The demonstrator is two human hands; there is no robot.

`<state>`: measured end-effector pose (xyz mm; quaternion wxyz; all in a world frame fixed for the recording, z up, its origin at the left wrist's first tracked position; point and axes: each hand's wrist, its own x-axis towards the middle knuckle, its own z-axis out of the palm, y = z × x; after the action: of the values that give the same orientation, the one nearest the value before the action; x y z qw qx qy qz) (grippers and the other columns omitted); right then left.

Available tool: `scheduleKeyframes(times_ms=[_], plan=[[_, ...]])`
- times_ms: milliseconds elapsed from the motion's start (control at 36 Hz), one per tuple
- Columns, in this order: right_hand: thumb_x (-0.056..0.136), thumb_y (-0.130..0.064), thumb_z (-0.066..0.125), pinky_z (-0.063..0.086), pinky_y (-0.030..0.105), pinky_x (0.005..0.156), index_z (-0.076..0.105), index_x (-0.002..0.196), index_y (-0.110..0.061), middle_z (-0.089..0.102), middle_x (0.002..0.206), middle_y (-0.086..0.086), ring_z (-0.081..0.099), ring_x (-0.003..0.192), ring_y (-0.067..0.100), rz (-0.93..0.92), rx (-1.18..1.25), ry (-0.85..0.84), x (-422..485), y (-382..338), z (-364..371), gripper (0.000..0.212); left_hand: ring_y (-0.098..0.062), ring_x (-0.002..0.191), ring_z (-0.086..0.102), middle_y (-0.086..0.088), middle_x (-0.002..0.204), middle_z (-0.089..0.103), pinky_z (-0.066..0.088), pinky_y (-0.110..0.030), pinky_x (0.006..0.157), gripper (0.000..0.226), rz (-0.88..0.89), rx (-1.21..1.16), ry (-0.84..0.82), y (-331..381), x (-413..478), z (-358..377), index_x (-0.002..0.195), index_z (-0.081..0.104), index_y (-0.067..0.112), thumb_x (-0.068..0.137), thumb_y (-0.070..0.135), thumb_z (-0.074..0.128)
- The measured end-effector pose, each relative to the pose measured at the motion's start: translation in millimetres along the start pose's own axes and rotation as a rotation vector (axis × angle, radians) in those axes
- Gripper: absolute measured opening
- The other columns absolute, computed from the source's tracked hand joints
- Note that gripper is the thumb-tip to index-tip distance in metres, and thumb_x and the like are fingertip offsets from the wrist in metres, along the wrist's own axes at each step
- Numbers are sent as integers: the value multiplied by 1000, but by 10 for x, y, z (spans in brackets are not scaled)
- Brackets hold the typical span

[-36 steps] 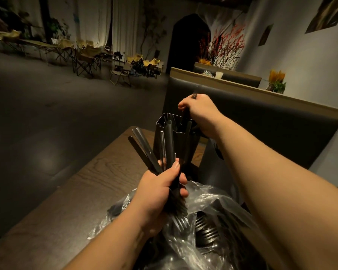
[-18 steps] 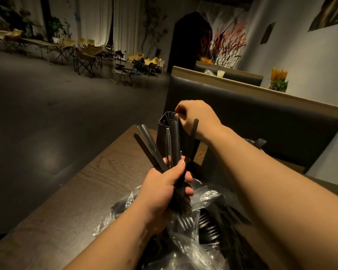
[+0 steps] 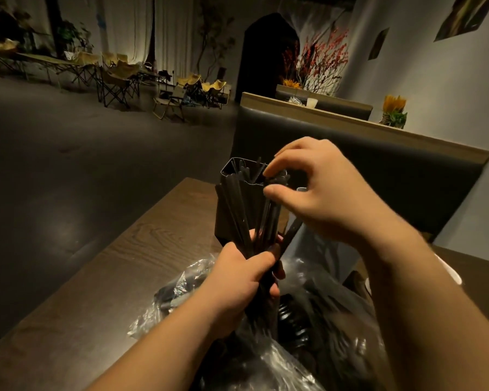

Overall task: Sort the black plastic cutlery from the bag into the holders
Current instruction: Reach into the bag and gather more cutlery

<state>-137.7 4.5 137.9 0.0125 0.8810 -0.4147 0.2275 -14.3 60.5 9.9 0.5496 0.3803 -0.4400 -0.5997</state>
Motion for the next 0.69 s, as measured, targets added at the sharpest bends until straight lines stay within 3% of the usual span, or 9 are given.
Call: scheduleKeyframes(times_ms=[139, 222, 333, 472, 694], plan=[[85, -48, 70, 40, 43, 109, 58, 133, -39, 50, 138, -8, 35, 135, 16, 66, -98, -53, -113, 84, 76, 50, -14, 61, 57, -6, 75, 61, 49, -26, 59, 19, -16, 22, -28, -33, -18, 52, 116, 62, 6, 101, 17, 57], [83, -43, 75, 45, 41, 107, 54, 136, -35, 54, 135, -7, 44, 130, 15, 105, 21, 75, -162, 159, 131, 58, -16, 61, 57, -7, 76, 61, 49, -27, 59, 19, -13, 8, -35, -48, -5, 46, 114, 62, 7, 100, 20, 59], [85, -45, 72, 38, 33, 106, 62, 127, -34, 53, 131, -8, 38, 130, 13, 81, 23, 84, -216, 207, 179, 45, -17, 60, 55, -7, 75, 59, 48, -28, 59, 13, -4, 2, -78, -41, -14, 42, 108, 62, 9, 100, 20, 59], [86, -50, 70, 35, 45, 112, 59, 134, -39, 44, 142, -4, 28, 137, 19, 99, -84, 75, -239, 188, 208, 50, -16, 59, 53, -7, 74, 57, 47, -27, 57, 10, -6, 12, -99, -63, -2, 37, 101, 62, 10, 99, 20, 59], [90, -56, 61, 31, 48, 108, 56, 133, -41, 39, 147, -2, 22, 141, 26, 108, -342, 40, -315, 136, 206, 46, -16, 56, 52, -8, 72, 56, 46, -26, 54, 9, -17, 49, -100, -90, 0, 59, 92, 62, 13, 100, 17, 58]])
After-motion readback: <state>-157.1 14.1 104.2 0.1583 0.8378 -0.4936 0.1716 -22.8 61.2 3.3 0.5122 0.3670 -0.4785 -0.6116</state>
